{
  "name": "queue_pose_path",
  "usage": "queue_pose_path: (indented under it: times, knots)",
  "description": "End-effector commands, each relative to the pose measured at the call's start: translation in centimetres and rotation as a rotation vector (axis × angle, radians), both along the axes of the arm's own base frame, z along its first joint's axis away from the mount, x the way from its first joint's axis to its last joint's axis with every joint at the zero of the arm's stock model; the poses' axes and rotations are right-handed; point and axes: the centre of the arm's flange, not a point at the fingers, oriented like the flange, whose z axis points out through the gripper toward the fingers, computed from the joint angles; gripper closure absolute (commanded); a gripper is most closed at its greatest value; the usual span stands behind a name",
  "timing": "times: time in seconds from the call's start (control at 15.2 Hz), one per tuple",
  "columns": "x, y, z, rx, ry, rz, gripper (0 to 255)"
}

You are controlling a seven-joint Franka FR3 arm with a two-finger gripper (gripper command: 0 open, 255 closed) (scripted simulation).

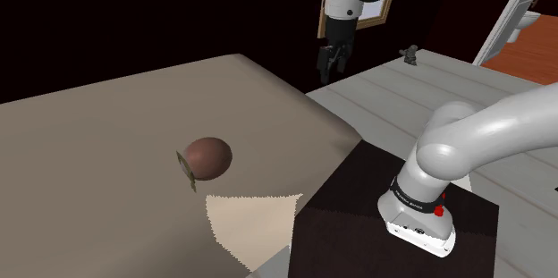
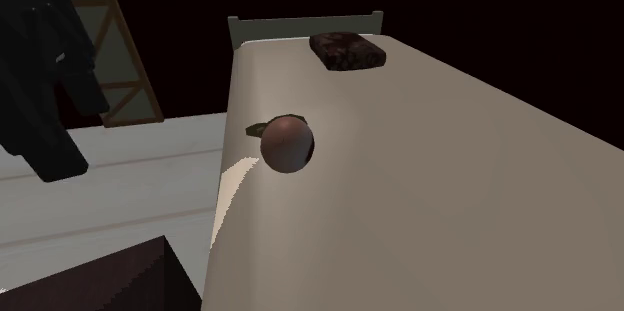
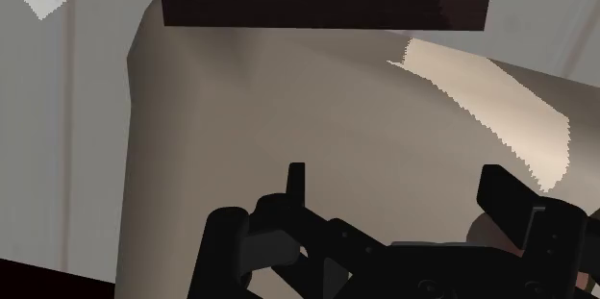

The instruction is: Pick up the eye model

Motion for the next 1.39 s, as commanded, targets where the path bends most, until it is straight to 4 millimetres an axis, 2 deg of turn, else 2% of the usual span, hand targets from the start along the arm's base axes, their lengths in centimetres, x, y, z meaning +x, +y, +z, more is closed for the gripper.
queue_pose_path:
  times: [0.0,0.66,1.32]
  knots:
    - [0.0,0.0,0.0,0.0,0.0,0.0,0]
    - [5.1,11.5,-5.6,-0.03,0.039,-0.125,0]
    - [11.3,22.1,-11.7,-0.06,0.079,-0.251,0]
